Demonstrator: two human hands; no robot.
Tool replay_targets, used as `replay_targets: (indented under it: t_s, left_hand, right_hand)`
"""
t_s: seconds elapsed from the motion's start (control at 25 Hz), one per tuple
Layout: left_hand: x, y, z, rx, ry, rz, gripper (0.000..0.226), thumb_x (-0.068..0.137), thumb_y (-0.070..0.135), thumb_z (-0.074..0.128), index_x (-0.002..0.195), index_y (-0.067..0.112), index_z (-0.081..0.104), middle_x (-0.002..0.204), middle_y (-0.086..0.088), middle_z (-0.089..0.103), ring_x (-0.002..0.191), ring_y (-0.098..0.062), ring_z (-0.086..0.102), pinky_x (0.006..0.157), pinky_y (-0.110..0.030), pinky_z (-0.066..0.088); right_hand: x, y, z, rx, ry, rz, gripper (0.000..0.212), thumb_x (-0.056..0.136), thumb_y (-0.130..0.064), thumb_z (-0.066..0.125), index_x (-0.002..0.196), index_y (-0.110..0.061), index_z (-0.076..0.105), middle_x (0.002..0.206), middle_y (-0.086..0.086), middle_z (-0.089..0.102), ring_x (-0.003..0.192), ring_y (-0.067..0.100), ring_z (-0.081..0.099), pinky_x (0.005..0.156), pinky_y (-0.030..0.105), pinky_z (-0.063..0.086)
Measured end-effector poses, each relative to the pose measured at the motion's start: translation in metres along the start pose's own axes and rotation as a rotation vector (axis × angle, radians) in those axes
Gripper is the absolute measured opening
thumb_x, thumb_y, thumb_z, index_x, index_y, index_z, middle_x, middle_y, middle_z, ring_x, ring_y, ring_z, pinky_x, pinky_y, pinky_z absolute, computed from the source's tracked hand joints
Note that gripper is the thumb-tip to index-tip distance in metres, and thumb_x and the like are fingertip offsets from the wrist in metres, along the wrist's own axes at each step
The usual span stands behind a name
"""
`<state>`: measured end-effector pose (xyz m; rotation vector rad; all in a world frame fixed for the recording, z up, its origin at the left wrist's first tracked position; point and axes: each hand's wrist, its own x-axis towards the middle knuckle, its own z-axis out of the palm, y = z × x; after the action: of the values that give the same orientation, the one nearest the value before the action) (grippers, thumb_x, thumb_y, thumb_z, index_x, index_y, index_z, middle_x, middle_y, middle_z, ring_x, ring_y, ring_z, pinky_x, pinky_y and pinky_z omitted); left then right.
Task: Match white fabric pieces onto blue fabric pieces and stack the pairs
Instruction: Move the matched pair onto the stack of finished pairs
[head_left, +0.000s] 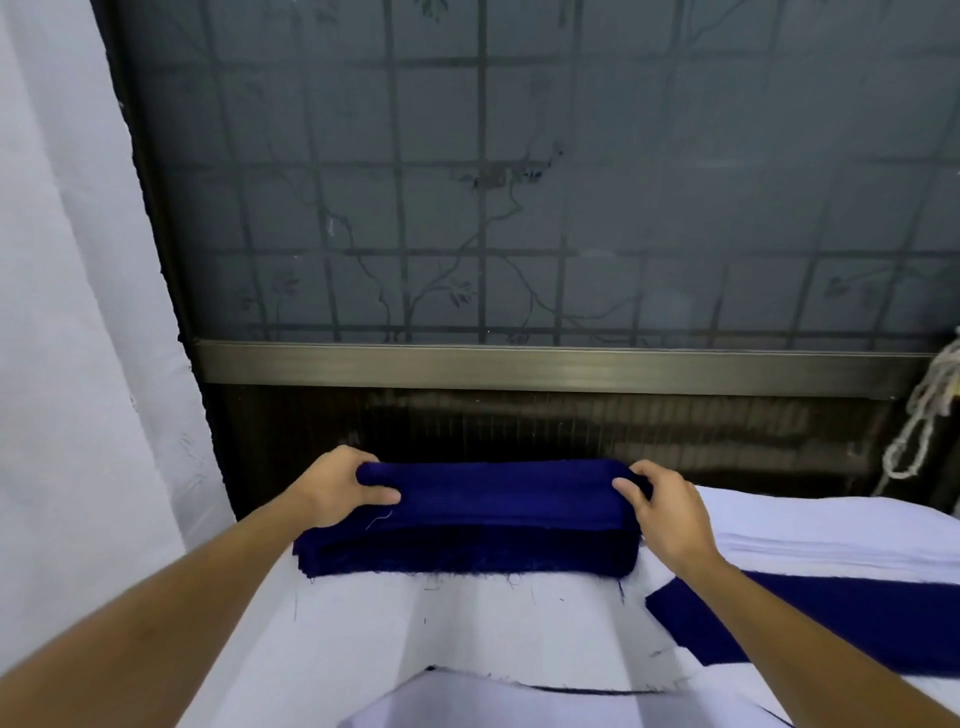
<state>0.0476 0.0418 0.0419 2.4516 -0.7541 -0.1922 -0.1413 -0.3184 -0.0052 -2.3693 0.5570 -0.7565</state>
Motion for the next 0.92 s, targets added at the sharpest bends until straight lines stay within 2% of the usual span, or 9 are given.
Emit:
replay_targets:
  t_s: [0.12, 0.2, 0.28, 0.36, 0.48, 0.56, 0.72, 0.84, 0.92]
  left_hand:
    - [-0.031, 0.006, 0.0, -0.213, 0.038, -0.097, 0.002, 0.095, 0.034, 0.066, 0.095, 0.035, 0.068, 0.086, 0.01, 0.075, 0.08, -0.01, 0.071, 0.067, -0.017, 0.049]
    - [-0.051, 0.01, 0.013, -0.299, 0.08, -0.145, 0.012, 0.096, 0.036, 0.065, 0.096, 0.025, 0.07, 0.079, 0.005, 0.075, 0.069, -0.011, 0.072, 0.06, -0.019, 0.051]
    - [-0.068, 0.016, 0.03, -0.336, 0.116, -0.178, 0.023, 0.095, 0.035, 0.067, 0.095, 0.011, 0.068, 0.072, -0.003, 0.07, 0.053, -0.013, 0.064, 0.051, -0.018, 0.049]
    - [-0.088, 0.023, 0.046, -0.373, 0.113, -0.208, 0.03, 0.093, 0.032, 0.07, 0.091, 0.003, 0.064, 0.066, -0.006, 0.065, 0.047, -0.01, 0.052, 0.045, -0.019, 0.042]
    - [-0.116, 0.029, 0.07, -0.431, 0.074, -0.223, 0.033, 0.089, 0.029, 0.076, 0.079, 0.004, 0.058, 0.061, -0.007, 0.062, 0.047, -0.014, 0.042, 0.042, -0.023, 0.034]
    - [-0.132, 0.029, 0.084, -0.409, 0.136, -0.246, 0.04, 0.083, 0.034, 0.082, 0.074, 0.005, 0.056, 0.057, -0.006, 0.058, 0.044, -0.013, 0.042, 0.04, -0.021, 0.034]
    - [-0.153, 0.022, 0.109, -0.217, 0.169, -0.253, 0.048, 0.09, 0.045, 0.073, 0.059, 0.012, 0.056, 0.051, 0.004, 0.057, 0.049, -0.012, 0.051, 0.056, -0.025, 0.04]
    - [-0.162, 0.013, 0.13, -0.081, 0.171, -0.288, 0.044, 0.097, 0.046, 0.062, 0.071, 0.011, 0.058, 0.068, -0.001, 0.062, 0.066, -0.019, 0.057, 0.066, -0.033, 0.045]
    - [-0.168, 0.009, 0.141, 0.004, 0.193, -0.314, 0.043, 0.098, 0.052, 0.056, 0.077, 0.015, 0.06, 0.074, 0.0, 0.066, 0.071, -0.018, 0.062, 0.066, -0.032, 0.048]
  right_hand:
    - [-0.023, 0.013, -0.019, -0.018, -0.004, 0.062, 0.025, 0.097, -0.04, 0.061, 0.112, -0.021, 0.066, 0.099, -0.006, 0.071, 0.088, 0.014, 0.065, 0.078, 0.034, 0.056]
    - [-0.039, 0.021, -0.031, -0.033, -0.021, 0.082, 0.017, 0.096, -0.042, 0.062, 0.1, -0.026, 0.067, 0.094, -0.009, 0.072, 0.082, 0.011, 0.064, 0.074, 0.033, 0.054]
    - [-0.053, 0.026, -0.043, -0.027, -0.051, 0.101, 0.015, 0.096, -0.041, 0.063, 0.084, -0.032, 0.064, 0.082, -0.013, 0.07, 0.076, 0.007, 0.064, 0.07, 0.036, 0.055]
    - [-0.069, 0.033, -0.055, -0.03, -0.083, 0.131, 0.018, 0.096, -0.041, 0.064, 0.082, -0.03, 0.064, 0.079, -0.013, 0.069, 0.077, 0.009, 0.064, 0.071, 0.039, 0.056]
    - [-0.095, 0.05, -0.067, -0.046, -0.164, 0.177, 0.019, 0.094, -0.04, 0.067, 0.083, -0.025, 0.066, 0.082, -0.009, 0.07, 0.082, 0.016, 0.067, 0.073, 0.04, 0.054]
    - [-0.112, 0.062, -0.073, -0.005, -0.196, 0.213, 0.022, 0.091, -0.04, 0.071, 0.089, -0.018, 0.066, 0.088, -0.005, 0.071, 0.092, 0.023, 0.069, 0.073, 0.037, 0.052]
    - [-0.144, 0.08, -0.079, 0.01, -0.218, 0.244, 0.027, 0.087, -0.041, 0.075, 0.08, -0.022, 0.056, 0.077, -0.006, 0.065, 0.081, 0.018, 0.065, 0.07, 0.033, 0.05]
    - [-0.164, 0.093, -0.077, -0.033, -0.22, 0.247, 0.025, 0.092, -0.038, 0.07, 0.08, -0.018, 0.062, 0.078, -0.001, 0.071, 0.079, 0.017, 0.067, 0.078, 0.039, 0.055]
    - [-0.174, 0.099, -0.075, -0.049, -0.216, 0.235, 0.024, 0.094, -0.038, 0.067, 0.078, -0.021, 0.066, 0.074, -0.001, 0.07, 0.077, 0.017, 0.067, 0.08, 0.041, 0.055]
